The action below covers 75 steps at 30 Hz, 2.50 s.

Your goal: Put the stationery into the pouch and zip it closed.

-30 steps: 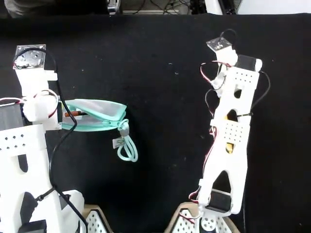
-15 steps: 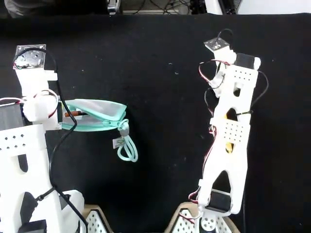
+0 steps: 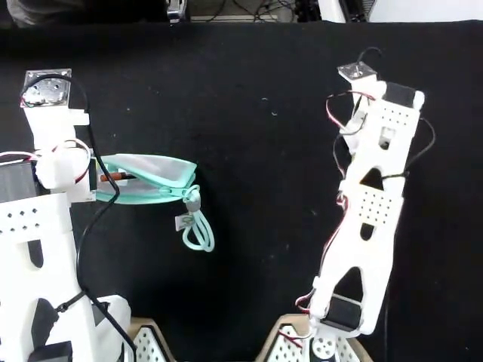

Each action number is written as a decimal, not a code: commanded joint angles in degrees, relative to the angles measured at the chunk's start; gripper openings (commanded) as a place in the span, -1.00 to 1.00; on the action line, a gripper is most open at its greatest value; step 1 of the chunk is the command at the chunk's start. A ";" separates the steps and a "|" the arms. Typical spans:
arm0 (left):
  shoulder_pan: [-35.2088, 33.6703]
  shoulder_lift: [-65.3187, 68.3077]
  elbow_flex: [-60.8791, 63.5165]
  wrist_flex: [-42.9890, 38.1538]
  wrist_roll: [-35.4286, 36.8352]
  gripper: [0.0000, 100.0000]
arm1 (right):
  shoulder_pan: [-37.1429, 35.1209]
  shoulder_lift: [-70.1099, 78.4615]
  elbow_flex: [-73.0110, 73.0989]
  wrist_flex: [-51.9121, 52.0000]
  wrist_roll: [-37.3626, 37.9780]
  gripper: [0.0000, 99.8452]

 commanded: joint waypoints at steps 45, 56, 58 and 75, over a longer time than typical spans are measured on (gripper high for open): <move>-1.10 1.23 1.71 -0.79 -0.53 -0.94 | -1.41 -36.44 46.99 -17.76 -0.79 -0.98; -1.10 1.23 1.71 -0.79 -0.53 -0.94 | -3.25 -64.31 65.27 -18.73 -0.79 -0.98; -1.10 1.23 1.71 -0.79 -0.53 -0.94 | -5.19 -70.90 71.16 -20.40 -0.79 -0.98; -1.01 1.23 1.71 -0.79 -0.53 -0.94 | -26.64 -141.85 118.02 -34.46 -4.31 -0.98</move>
